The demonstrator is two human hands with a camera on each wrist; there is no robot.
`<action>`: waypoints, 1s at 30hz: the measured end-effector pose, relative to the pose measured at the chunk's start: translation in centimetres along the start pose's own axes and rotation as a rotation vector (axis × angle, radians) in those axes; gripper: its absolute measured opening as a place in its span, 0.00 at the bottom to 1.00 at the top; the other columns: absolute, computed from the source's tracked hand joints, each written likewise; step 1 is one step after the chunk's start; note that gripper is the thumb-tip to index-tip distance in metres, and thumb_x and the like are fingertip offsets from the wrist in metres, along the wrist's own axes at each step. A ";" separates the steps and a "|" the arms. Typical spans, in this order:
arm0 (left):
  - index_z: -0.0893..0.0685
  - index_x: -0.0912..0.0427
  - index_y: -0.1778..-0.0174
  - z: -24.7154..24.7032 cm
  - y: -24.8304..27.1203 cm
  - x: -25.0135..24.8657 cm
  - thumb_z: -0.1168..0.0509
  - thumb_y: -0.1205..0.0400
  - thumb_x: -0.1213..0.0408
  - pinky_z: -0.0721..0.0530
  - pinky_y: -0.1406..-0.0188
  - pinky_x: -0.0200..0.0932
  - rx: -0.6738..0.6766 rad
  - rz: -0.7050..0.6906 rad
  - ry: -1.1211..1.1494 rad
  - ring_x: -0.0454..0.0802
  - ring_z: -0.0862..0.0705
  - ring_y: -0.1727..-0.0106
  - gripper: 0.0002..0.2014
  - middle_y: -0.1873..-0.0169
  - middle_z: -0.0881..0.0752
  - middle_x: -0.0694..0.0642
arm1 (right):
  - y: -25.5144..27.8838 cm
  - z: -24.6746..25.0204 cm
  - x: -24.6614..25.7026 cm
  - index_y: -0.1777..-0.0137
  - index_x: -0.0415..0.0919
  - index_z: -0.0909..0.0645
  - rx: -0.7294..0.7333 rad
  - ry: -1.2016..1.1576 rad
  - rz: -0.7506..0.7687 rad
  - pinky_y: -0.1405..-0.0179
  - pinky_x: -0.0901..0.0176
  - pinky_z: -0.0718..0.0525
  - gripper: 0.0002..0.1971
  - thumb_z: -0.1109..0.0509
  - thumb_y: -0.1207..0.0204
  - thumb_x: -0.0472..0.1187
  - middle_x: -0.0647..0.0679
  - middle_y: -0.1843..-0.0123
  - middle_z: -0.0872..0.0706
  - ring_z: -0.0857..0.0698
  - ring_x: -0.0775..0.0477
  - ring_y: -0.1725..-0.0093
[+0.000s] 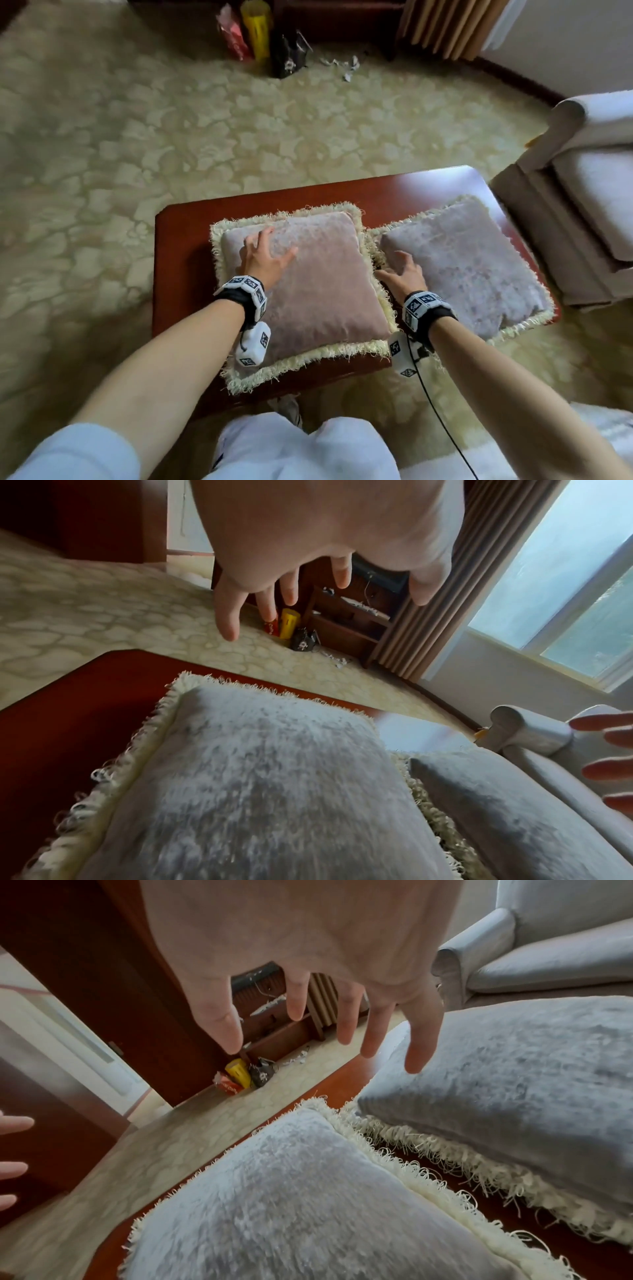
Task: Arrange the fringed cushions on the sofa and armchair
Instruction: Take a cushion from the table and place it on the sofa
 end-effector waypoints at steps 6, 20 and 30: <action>0.46 0.34 0.18 -3.3 -3.3 4.8 0.36 0.30 0.27 0.38 0.21 0.64 0.112 0.137 0.155 0.60 0.43 0.17 0.45 0.16 0.54 0.51 | -4.5 -4.4 1.5 0.21 0.57 0.36 0.075 0.016 -0.037 0.28 0.40 0.26 0.41 0.22 0.33 0.60 0.38 0.24 0.31 0.24 0.34 0.29; 0.52 0.37 0.16 -10.1 -9.0 12.4 0.34 0.27 0.30 0.43 0.21 0.69 0.105 0.479 0.196 0.64 0.50 0.15 0.48 0.15 0.64 0.56 | -14.7 -11.7 -1.0 0.26 0.57 0.30 0.311 0.099 -0.097 0.34 0.45 0.20 0.47 0.26 0.46 0.74 0.35 0.31 0.22 0.17 0.36 0.40; 0.48 0.36 0.17 -12.5 -9.7 15.2 0.26 0.30 0.37 0.33 0.25 0.59 -0.039 0.550 0.253 0.63 0.39 0.18 0.50 0.15 0.59 0.59 | -19.0 -14.4 -2.0 0.40 0.52 0.26 0.290 0.199 -0.171 0.32 0.41 0.22 0.38 0.19 0.46 0.69 0.37 0.34 0.24 0.20 0.34 0.37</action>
Point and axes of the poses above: each hand's wrist, its own y-axis away from the middle knuckle, its own z-axis out of the back of the hand, x = y × z, the point moved 4 cm from there along -y, towards the middle knuckle
